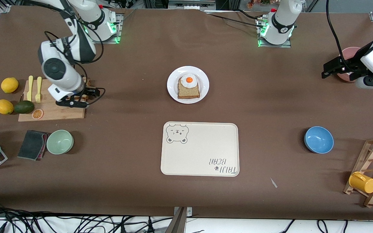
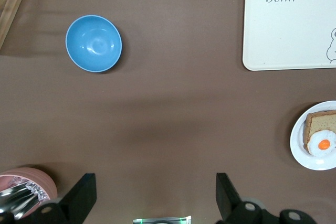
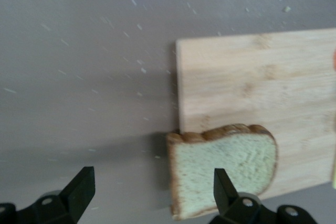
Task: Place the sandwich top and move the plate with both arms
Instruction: 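Lower the right gripper onto the bread slice on the cutting board and grasp it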
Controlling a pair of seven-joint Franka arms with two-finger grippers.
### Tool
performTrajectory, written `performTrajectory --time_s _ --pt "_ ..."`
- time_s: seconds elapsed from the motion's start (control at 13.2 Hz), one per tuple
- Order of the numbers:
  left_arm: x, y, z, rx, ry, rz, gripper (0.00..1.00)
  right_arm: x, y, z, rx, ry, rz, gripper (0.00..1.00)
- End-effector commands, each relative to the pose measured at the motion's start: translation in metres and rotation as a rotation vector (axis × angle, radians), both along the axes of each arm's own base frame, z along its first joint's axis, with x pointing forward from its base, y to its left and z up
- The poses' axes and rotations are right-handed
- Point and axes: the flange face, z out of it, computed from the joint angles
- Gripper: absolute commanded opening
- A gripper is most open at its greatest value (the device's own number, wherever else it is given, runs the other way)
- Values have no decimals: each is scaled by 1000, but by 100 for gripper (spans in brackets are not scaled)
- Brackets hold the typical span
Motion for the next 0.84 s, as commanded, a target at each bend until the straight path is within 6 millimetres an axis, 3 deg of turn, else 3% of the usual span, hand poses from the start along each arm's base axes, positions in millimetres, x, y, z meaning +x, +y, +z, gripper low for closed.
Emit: performTrajectory --time_s 0.0,0.46,0.76 --pt "-1 -2 8 -23 1 9 100 -16 -2 -46 -91 25 35 100" --pt "-1 -3 7 -23 4 7 100 -27 -10 -59 -164 93 6 99" --pt "-1 -3 8 -23 4 7 100 -36 -15 -83 -259 95 -12 88"
